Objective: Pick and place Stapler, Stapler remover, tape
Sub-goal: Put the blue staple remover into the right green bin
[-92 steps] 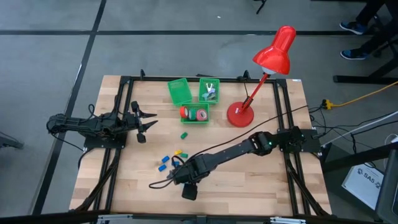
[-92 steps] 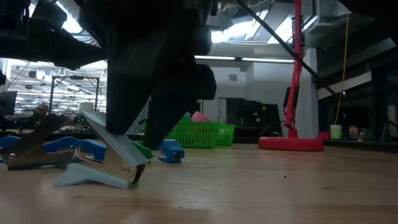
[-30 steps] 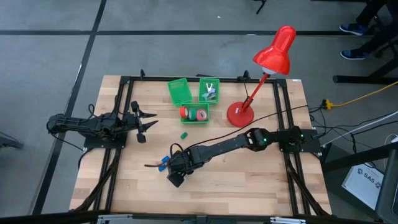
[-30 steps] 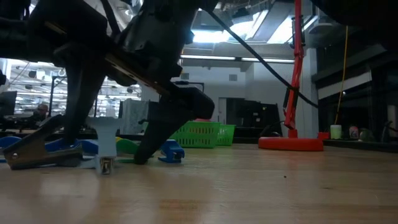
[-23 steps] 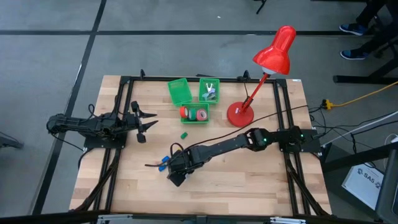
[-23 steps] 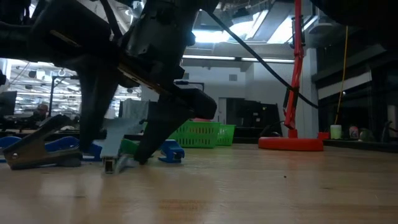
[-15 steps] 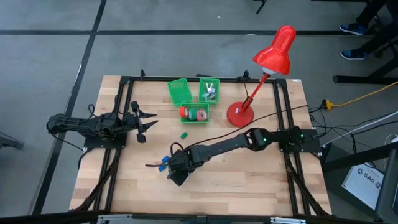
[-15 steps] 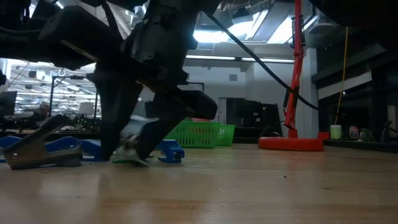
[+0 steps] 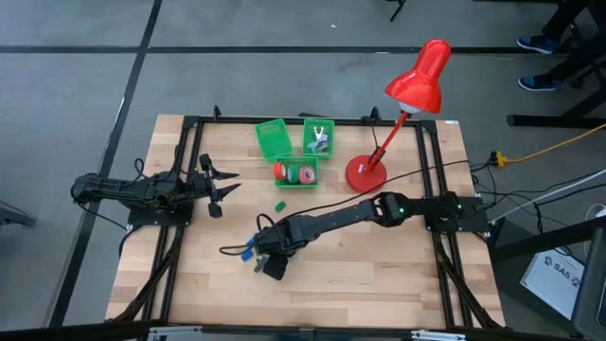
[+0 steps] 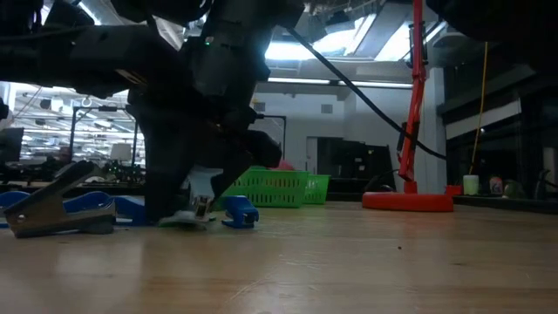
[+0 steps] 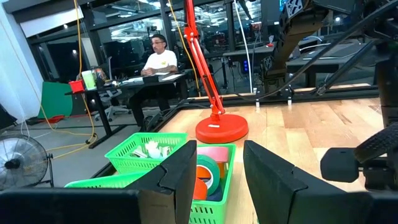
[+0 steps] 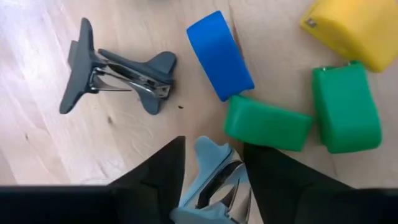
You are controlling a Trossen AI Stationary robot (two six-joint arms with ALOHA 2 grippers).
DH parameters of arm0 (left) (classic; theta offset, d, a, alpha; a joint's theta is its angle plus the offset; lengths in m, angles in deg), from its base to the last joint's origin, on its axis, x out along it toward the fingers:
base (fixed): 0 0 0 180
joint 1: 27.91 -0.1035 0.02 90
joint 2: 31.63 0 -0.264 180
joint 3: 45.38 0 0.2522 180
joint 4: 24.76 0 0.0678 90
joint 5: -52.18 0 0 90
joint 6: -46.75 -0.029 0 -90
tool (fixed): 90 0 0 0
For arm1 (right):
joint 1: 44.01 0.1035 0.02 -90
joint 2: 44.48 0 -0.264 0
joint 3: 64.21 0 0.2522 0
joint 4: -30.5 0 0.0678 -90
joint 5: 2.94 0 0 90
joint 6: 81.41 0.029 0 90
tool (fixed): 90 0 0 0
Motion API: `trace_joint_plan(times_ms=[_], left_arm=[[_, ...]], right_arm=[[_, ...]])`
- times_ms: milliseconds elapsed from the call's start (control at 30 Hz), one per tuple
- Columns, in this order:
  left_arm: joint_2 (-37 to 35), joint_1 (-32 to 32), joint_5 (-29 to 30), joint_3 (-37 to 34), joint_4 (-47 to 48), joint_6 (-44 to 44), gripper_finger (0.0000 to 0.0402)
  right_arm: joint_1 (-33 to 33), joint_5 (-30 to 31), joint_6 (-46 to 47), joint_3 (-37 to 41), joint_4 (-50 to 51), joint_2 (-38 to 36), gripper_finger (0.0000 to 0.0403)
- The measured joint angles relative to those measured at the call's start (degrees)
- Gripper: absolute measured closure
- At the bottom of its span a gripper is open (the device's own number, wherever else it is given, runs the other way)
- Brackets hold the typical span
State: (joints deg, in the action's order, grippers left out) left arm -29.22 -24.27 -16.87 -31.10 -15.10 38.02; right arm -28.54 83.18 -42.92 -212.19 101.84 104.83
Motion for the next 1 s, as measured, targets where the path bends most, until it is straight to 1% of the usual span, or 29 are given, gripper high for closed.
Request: trace_joint_plan(times_ms=[167,400,567,733,1000], left_arm=[[0.0,0.0,0.0,0.02,0.0,0.02,0.0274],[0.0,0.0,0.0,0.0,0.0,0.01,0.0274],[0.0,-0.01,0.0,0.02,0.0,0.01,0.0274],[0.0,0.0,0.0,0.01,0.02,0.0,0.0274],[0.0,0.0,0.0,0.0,0.02,0.0,0.0274]], right_arm=[[-0.1,-0.57,-0.07,-0.02,-0.11,-0.06,0.0234],[-0.1,-0.63,0.24,-0.02,0.07,-0.09,0.0268],[-0.16,-0.59,0.29,-0.09,1.55,-0.21,0.0281],[-0.21,-0.62,2.7,-0.11,2.61,-0.25,0.0278],[-0.21,-1.46,3.6,-0.11,1.21,-0.25,0.0278]])
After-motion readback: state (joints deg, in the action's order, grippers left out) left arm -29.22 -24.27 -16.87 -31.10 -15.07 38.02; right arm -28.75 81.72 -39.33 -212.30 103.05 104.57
